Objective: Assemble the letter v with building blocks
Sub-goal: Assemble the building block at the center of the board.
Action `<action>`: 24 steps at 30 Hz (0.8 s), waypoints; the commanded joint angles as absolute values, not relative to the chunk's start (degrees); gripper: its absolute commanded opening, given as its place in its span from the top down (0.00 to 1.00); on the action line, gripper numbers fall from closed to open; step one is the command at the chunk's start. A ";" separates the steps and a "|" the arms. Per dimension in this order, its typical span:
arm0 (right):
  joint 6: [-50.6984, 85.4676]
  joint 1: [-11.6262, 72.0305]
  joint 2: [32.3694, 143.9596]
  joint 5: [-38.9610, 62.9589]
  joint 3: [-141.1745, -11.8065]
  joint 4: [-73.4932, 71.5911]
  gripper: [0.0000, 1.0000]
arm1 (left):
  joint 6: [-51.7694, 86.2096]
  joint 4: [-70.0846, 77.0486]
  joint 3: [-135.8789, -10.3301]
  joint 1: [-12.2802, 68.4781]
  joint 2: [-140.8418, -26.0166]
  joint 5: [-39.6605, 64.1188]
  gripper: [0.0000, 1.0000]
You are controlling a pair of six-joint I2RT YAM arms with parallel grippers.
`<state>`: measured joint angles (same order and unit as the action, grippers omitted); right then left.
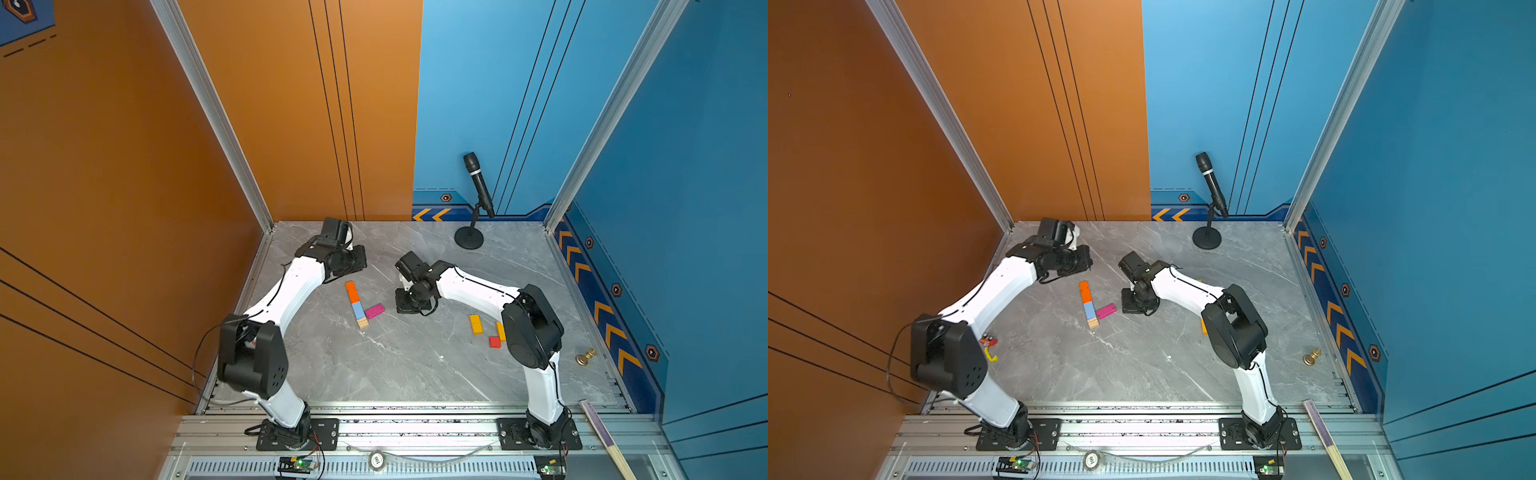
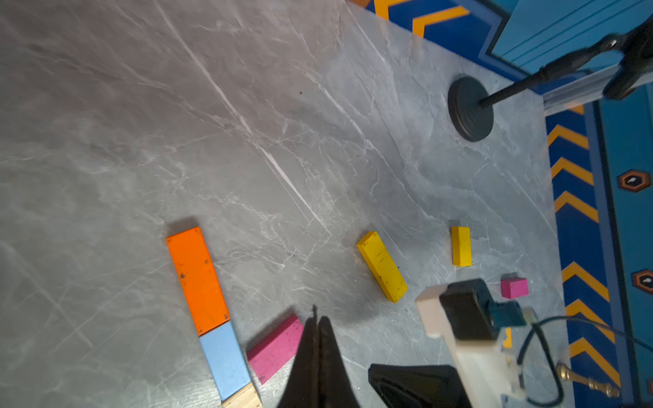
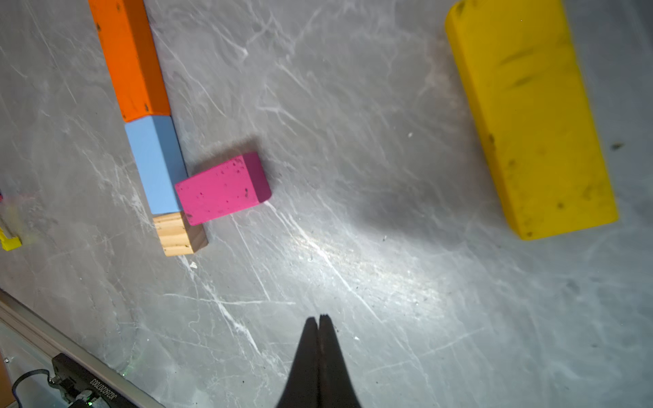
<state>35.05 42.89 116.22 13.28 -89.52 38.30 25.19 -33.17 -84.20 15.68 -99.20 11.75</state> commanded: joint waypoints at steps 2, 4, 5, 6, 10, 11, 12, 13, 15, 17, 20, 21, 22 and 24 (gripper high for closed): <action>38.71 43.63 112.10 14.19 -85.95 31.57 1.00 | 18.25 -47.03 -92.21 17.52 -108.62 12.20 1.00; 39.68 43.85 111.68 14.42 -84.58 30.01 1.00 | 17.78 -49.17 -94.18 17.87 -111.35 10.88 1.00; 40.30 43.97 111.55 14.63 -83.76 28.93 1.00 | 17.77 -49.30 -94.38 18.07 -112.36 10.50 1.00; 41.00 43.96 111.21 14.92 -82.87 27.84 1.00 | 17.88 -49.28 -94.39 18.18 -112.93 10.12 1.00; 44.14 43.99 109.85 16.36 -78.47 22.57 1.00 | 17.53 -49.44 -94.45 18.71 -115.10 9.29 1.00; 44.60 44.00 109.62 16.52 -77.76 21.89 1.00 | 17.53 -49.53 -94.39 18.85 -115.69 9.55 1.00; 44.81 43.99 109.63 16.61 -77.37 21.66 1.00 | 17.42 -49.65 -94.46 18.97 -116.28 9.86 1.00; 45.00 44.03 109.60 16.61 -76.98 21.45 1.00 | 17.33 -49.91 -94.42 19.28 -116.83 9.86 1.00; 45.20 44.03 109.56 16.62 -76.66 21.17 1.00 | 17.10 -50.28 -94.14 19.92 -117.62 9.25 1.00; 45.39 43.99 109.60 16.70 -76.67 20.78 1.00 | 17.05 -50.62 -93.75 20.46 -118.25 8.70 1.00; 46.00 44.01 110.39 17.24 -76.64 19.43 1.00 | 17.29 -50.63 -92.76 20.74 -118.71 7.96 1.00; 46.31 44.05 110.75 17.68 -76.64 18.82 1.00 | 17.43 -50.63 -92.49 20.74 -118.73 7.39 1.00; 46.78 44.03 111.13 18.25 -76.73 18.15 1.00 | 17.57 -50.69 -92.25 20.74 -118.90 6.64 1.00; 47.30 44.16 111.71 18.76 -76.77 17.37 1.00 | 17.75 -50.63 -91.94 20.73 -118.98 6.19 1.00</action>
